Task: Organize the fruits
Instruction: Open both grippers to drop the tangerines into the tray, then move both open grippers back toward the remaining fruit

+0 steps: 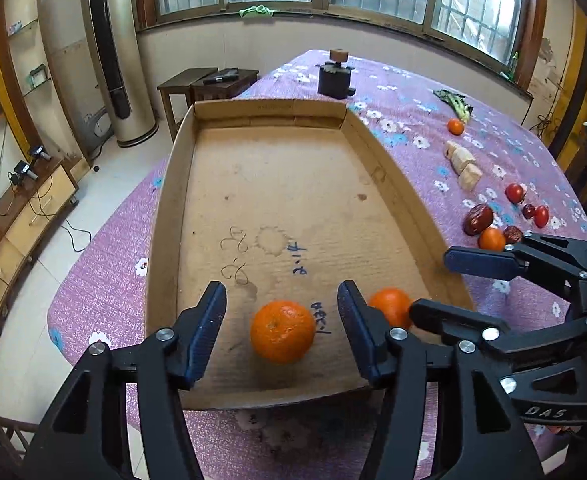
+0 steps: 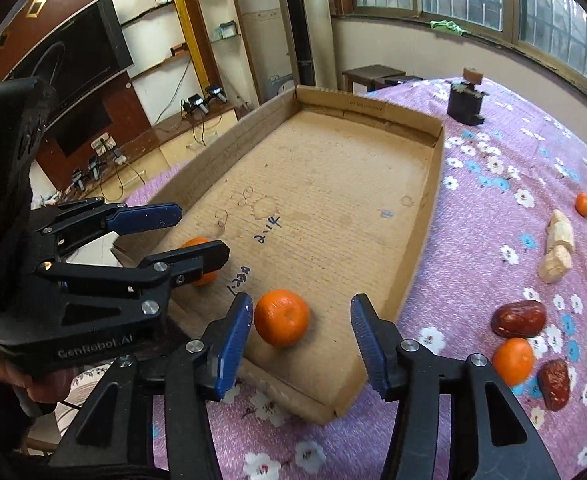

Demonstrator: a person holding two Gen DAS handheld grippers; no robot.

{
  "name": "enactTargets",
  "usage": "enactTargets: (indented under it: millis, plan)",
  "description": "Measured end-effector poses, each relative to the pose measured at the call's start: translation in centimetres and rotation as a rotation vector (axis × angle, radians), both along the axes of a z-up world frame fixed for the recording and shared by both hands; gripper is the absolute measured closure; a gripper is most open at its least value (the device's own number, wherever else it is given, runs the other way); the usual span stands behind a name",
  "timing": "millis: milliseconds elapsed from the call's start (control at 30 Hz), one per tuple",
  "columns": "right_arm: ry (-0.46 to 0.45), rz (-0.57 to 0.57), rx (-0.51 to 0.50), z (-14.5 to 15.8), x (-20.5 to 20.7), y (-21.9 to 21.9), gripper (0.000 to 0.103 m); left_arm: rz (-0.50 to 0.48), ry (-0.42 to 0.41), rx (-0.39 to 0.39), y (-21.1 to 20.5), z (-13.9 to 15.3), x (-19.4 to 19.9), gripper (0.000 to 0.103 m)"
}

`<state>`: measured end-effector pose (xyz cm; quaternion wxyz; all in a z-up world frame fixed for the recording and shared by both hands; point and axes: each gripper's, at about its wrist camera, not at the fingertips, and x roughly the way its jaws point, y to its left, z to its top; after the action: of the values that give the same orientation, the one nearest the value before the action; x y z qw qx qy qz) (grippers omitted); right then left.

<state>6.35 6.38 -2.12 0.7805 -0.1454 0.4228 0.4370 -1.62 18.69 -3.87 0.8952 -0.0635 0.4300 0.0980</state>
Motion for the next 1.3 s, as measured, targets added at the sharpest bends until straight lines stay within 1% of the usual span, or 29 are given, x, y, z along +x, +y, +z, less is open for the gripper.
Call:
enactTargets:
  millis: [100, 167, 233, 433, 500, 567, 600, 833, 1100, 1300]
  plan:
    - [-0.015, -0.02, 0.02, 1.0, -0.2, -1.4, 0.049, -0.012, -0.008, 0.001, -0.6, 0.5, 0.0, 0.046]
    - [-0.028, -0.04, 0.025, 1.6, -0.3, -2.5, 0.045, -0.021, -0.012, 0.004, -1.1, 0.8, 0.1, 0.046]
    - [-0.035, -0.061, 0.029, 2.0, -0.1, -3.5, 0.044, -0.032, -0.017, 0.002, -1.7, 1.0, 0.2, 0.046]
    - [-0.038, -0.135, 0.027, 2.3, 0.5, -7.0, 0.044, -0.062, -0.024, 0.0, -3.5, 1.4, 0.4, 0.046]
    - [-0.042, -0.16, 0.021, 2.3, 0.5, -8.2, 0.042, -0.072, -0.029, -0.002, -4.1, 1.6, 0.4, 0.046]
    - [-0.052, -0.181, 0.015, 2.3, 0.5, -9.2, 0.037, -0.082, -0.032, 0.001, -4.7, 1.7, 0.5, 0.046]
    - [-0.056, -0.191, 0.013, 2.3, 0.5, -9.7, 0.036, -0.088, -0.033, 0.001, -5.0, 1.8, 0.5, 0.046]
    - [-0.068, -0.273, -0.007, 2.4, 1.0, -13.9, 0.035, -0.126, -0.037, -0.019, -6.9, 2.1, 0.9, 0.046]
    - [-0.072, -0.369, -0.02, 2.3, 1.7, -18.6, 0.035, -0.21, -0.041, -0.037, -10.6, 2.4, 1.8, 0.046]
    - [-0.068, -0.417, -0.017, 2.1, 2.2, -21.0, 0.035, -0.27, -0.036, -0.043, -13.6, 2.3, 2.8, 0.046]
